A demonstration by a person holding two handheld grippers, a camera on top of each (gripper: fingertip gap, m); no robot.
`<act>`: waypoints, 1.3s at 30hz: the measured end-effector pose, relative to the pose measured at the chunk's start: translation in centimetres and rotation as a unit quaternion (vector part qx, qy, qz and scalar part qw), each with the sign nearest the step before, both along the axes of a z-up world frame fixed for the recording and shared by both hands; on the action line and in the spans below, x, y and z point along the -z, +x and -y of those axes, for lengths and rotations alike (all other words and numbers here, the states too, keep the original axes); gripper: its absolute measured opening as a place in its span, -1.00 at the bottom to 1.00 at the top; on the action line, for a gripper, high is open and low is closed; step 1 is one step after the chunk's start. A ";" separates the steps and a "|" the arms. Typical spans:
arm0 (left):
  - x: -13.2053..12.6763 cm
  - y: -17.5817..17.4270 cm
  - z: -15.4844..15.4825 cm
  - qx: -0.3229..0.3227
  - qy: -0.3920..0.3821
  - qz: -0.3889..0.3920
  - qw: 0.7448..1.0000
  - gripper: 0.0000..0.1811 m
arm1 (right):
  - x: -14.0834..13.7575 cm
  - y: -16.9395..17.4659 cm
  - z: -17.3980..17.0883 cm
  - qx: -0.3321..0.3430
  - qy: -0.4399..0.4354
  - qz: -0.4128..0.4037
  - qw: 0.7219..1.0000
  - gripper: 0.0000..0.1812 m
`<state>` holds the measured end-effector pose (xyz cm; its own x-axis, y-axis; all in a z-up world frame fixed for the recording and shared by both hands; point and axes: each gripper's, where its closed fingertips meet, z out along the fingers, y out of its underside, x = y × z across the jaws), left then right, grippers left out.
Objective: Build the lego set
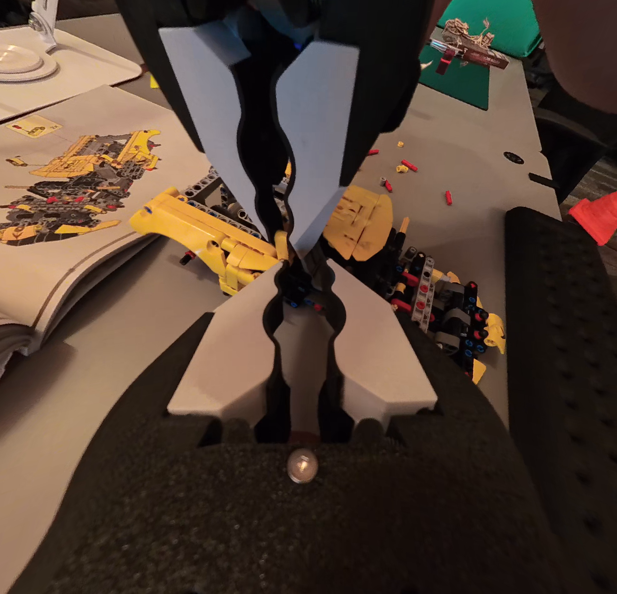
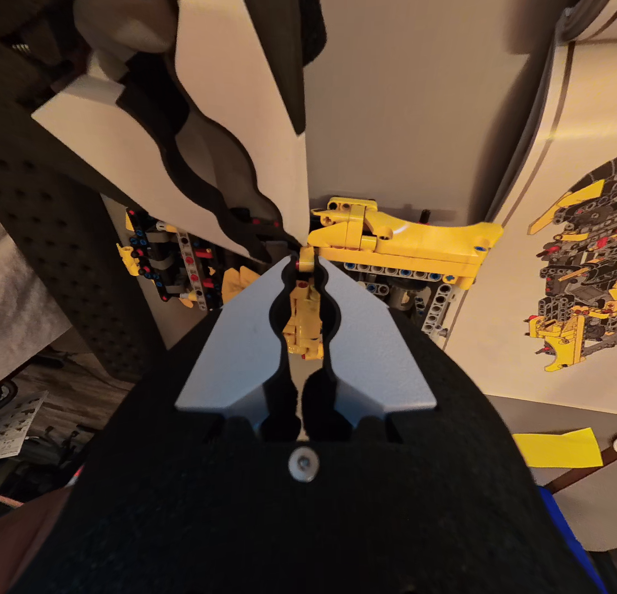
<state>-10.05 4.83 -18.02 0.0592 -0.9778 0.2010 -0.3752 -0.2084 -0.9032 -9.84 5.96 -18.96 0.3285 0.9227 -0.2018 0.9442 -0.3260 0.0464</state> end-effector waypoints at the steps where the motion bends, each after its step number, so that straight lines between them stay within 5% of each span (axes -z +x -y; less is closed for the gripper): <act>1: 0.0 0.1 0.0 0.001 -0.003 0.000 1.000 -0.79 | 0.0 0.1 0.0 0.003 0.001 0.000 1.000 -0.91; 8: -0.3 -0.9 0.2 0.003 -0.076 0.011 0.997 -0.72 | -0.3 0.8 -0.1 0.026 -0.007 -0.035 0.999 -0.91; 15: -2.9 -0.5 2.8 -0.026 -0.229 0.062 0.971 -0.63 | -3.6 0.2 -1.3 0.133 0.013 -0.267 0.954 -0.90; 19: -1.0 0.1 2.0 -0.089 -0.248 0.032 0.964 -0.62 | -4.3 5.1 -1.1 0.238 0.089 -0.314 0.915 -0.91; 24: -0.9 1.6 2.5 -0.069 -0.308 0.033 0.948 -0.69 | -2.1 9.0 3.7 0.316 0.103 -0.309 0.891 -0.91; 33: -1.3 1.5 2.7 0.007 -0.363 0.025 0.931 -0.85 | 0.3 3.8 8.3 0.304 0.069 -0.339 0.888 -0.91; 39: -1.3 -2.0 2.6 0.110 -0.344 -0.027 0.932 -0.86 | 0.3 -0.6 8.7 0.305 0.046 -0.387 0.869 -0.91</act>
